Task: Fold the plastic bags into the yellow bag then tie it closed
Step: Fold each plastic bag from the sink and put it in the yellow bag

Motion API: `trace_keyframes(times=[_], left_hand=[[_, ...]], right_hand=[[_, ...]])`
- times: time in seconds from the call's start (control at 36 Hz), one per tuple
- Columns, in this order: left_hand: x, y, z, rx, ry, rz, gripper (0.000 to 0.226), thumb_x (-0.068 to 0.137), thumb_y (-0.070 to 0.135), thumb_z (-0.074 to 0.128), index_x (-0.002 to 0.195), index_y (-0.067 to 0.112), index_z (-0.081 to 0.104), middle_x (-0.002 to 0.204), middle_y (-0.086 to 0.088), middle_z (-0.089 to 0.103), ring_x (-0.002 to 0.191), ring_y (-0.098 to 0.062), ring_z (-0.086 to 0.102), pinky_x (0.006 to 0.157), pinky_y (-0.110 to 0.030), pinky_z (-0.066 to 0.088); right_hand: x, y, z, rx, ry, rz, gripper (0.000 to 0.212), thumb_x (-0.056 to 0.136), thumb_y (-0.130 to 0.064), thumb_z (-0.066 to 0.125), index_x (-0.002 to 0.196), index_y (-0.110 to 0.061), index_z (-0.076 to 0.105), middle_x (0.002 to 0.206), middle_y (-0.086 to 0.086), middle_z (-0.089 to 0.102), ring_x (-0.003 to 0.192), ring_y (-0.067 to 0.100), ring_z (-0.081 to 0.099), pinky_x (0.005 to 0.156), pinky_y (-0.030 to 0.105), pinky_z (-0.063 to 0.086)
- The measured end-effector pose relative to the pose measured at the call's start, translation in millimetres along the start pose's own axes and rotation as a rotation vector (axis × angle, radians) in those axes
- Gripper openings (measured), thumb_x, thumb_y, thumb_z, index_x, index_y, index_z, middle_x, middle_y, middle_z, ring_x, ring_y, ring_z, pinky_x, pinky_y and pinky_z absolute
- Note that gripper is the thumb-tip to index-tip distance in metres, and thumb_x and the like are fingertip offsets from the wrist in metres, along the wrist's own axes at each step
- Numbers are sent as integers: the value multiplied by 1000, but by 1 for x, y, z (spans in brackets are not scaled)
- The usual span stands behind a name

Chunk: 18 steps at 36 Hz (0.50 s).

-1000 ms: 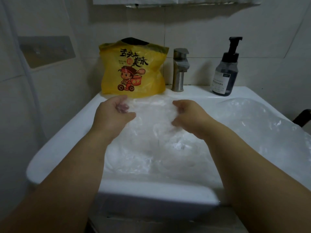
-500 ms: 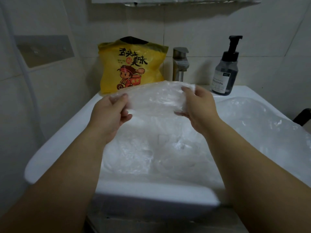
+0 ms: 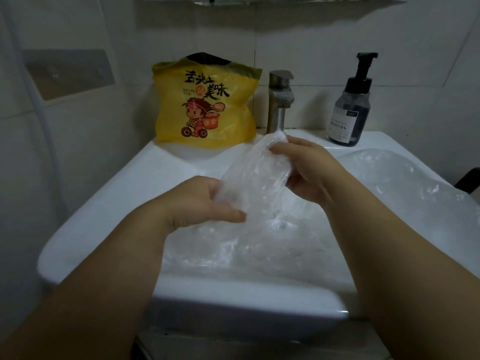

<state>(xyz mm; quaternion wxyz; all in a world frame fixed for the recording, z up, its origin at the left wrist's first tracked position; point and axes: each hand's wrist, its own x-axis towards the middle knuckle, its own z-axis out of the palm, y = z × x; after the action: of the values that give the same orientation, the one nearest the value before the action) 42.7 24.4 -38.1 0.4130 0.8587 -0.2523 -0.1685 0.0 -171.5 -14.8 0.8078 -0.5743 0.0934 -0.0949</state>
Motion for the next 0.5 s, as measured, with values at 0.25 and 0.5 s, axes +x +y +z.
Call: trace_keyframes(times=[0.25,0.5], left_hand=[[3,9,1,-492,92,9,11,82,10,71,92,10,68,75,-2,70,65,-10,69,57,-22,53],[4,10,4,-561,43,36,23,82,17,71,105,15,69,94,-4,75,84,-16,72,64,-23,56]], right_hand=[[4,16,12,105,-204,227,131,40,-71,72,151,-25,20,138,15,51,126,39,49,106,65,29],[-3,24,28,19,-109,14,36,86,-4,64,121,2,58,112,18,68,95,30,67,76,35,58]])
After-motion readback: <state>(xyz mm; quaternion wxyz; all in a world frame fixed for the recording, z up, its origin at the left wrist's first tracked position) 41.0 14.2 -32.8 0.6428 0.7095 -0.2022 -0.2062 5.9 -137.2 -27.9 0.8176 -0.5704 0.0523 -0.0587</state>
